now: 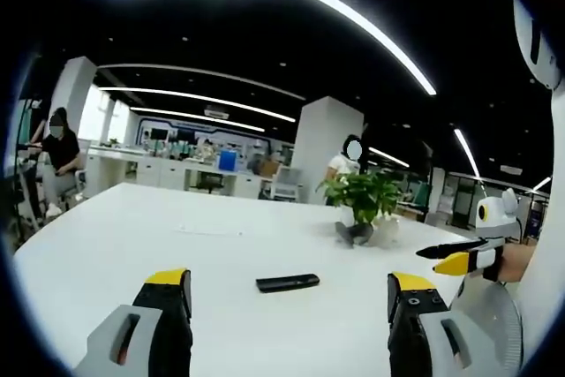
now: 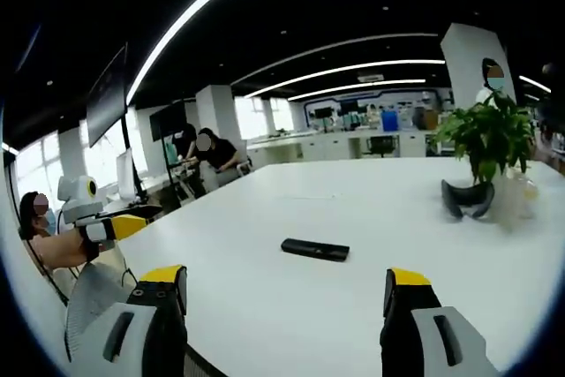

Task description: Press the specified remote control buttons in sequence, fully releasing each button before pressing the next.

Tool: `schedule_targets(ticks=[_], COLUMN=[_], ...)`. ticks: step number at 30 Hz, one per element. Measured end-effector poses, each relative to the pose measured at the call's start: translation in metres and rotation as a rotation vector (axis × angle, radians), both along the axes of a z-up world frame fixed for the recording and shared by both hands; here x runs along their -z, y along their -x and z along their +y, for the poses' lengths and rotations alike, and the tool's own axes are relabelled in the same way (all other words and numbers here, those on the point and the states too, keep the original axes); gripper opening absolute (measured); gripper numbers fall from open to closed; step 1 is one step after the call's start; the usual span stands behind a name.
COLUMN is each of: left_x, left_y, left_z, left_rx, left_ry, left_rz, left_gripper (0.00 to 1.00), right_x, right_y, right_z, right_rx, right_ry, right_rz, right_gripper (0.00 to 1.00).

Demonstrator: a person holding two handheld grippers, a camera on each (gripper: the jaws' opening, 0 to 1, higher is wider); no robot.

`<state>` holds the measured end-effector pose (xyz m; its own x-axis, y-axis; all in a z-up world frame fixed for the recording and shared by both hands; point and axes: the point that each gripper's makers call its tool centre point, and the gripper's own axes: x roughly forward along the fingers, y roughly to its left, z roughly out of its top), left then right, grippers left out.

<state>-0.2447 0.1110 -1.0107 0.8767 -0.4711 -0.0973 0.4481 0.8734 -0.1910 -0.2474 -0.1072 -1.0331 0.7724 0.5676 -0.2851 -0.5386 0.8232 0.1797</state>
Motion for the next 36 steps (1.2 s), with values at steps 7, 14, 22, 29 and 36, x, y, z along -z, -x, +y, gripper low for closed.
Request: schedule_targets(ticks=[7,14,22,29,36], left_x=[-0.0004,-0.0009,-0.0008,-0.0024,-0.0006], left_y=[-0.0005,-0.0003,0.0001,0.0014,0.0000], left_z=[0.0001,0.0012,0.0010,-0.0001,-0.0031], left_rx=[0.000,-0.002,-0.001,-0.004,0.012], left_ry=[0.002,0.003,0.002,0.007,0.002], left_rz=[-0.001,-0.003,-0.003,-0.006,0.006], left_gripper=[0.95,0.95,0.95,0.95,0.95], right_x=[-0.0001,0.0004,0.0000,-0.0022,-0.0035], right_y=[-0.0004,0.0001,0.0008,0.0025,0.0053], right_z=[0.0010,0.0020,0.0023,0.0012,-0.0052], right_rx=[-0.005,-0.009,-0.010,-0.007,0.002], right_ry=[0.001,0.002,0.002,0.001,0.014], right_rz=[0.002,0.003,0.004,0.004,0.005], right_gripper=[0.92,0.92,0.92,0.92,0.92])
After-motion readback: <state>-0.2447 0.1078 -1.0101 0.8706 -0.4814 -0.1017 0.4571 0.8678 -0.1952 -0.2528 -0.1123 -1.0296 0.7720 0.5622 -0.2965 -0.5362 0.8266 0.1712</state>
